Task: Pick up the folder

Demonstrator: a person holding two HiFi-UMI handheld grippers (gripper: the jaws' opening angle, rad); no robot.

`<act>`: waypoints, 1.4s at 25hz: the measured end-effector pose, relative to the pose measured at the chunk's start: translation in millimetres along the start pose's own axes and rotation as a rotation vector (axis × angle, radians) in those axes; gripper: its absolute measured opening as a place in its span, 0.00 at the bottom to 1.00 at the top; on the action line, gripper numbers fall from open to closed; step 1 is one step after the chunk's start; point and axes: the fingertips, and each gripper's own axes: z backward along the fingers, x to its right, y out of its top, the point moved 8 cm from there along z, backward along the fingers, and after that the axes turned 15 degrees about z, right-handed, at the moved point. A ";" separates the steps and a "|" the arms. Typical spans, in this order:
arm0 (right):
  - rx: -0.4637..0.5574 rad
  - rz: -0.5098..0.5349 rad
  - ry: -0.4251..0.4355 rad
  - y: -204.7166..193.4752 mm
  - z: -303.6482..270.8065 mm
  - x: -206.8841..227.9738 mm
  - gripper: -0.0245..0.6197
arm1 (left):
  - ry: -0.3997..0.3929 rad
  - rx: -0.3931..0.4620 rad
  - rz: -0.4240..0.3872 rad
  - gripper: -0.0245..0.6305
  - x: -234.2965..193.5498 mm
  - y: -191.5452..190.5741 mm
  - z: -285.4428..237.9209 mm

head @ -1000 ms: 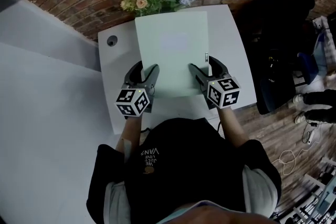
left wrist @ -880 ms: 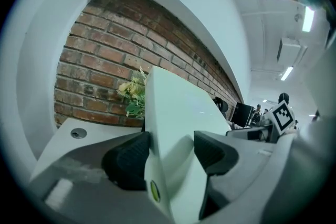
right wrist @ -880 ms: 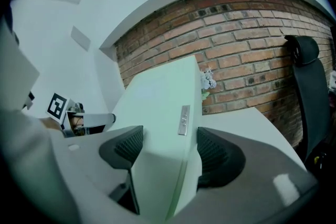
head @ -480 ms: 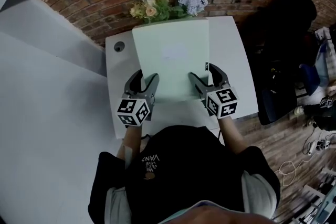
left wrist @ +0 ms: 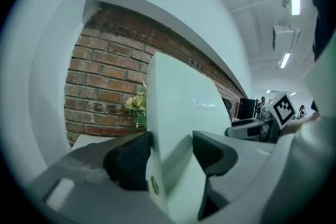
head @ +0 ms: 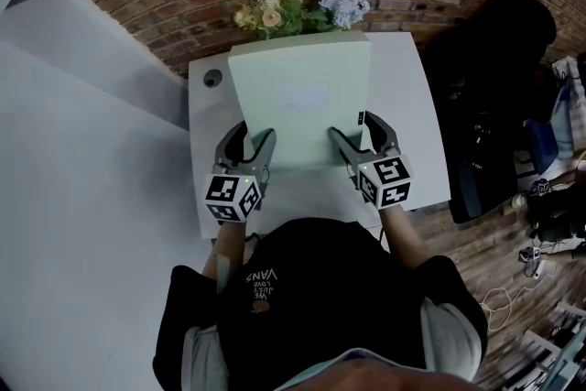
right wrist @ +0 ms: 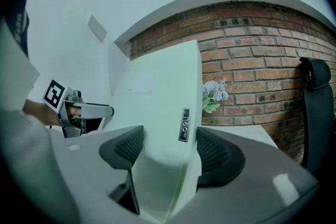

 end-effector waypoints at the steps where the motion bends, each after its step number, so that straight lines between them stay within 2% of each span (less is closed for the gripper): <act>1: 0.001 -0.003 0.002 0.3 -0.6 -0.2 0.52 | 0.002 0.003 -0.001 0.42 -0.3 0.6 0.7; 12: 0.031 -0.029 -0.002 0.5 -1.8 -4.8 0.52 | -0.001 0.057 -0.038 0.41 -0.6 3.5 7.7; 18: 0.038 0.050 -0.030 4.4 -0.5 -8.5 0.52 | 0.007 0.059 -0.046 0.41 0.1 0.3 10.7; 27: 0.034 0.114 -0.047 3.7 -3.6 -15.1 0.51 | 0.033 0.056 -0.073 0.40 -2.3 -5.8 15.0; 35: 0.027 0.111 -0.044 -1.9 -5.4 -20.4 0.51 | 0.057 0.044 -0.083 0.39 -5.8 -12.0 19.9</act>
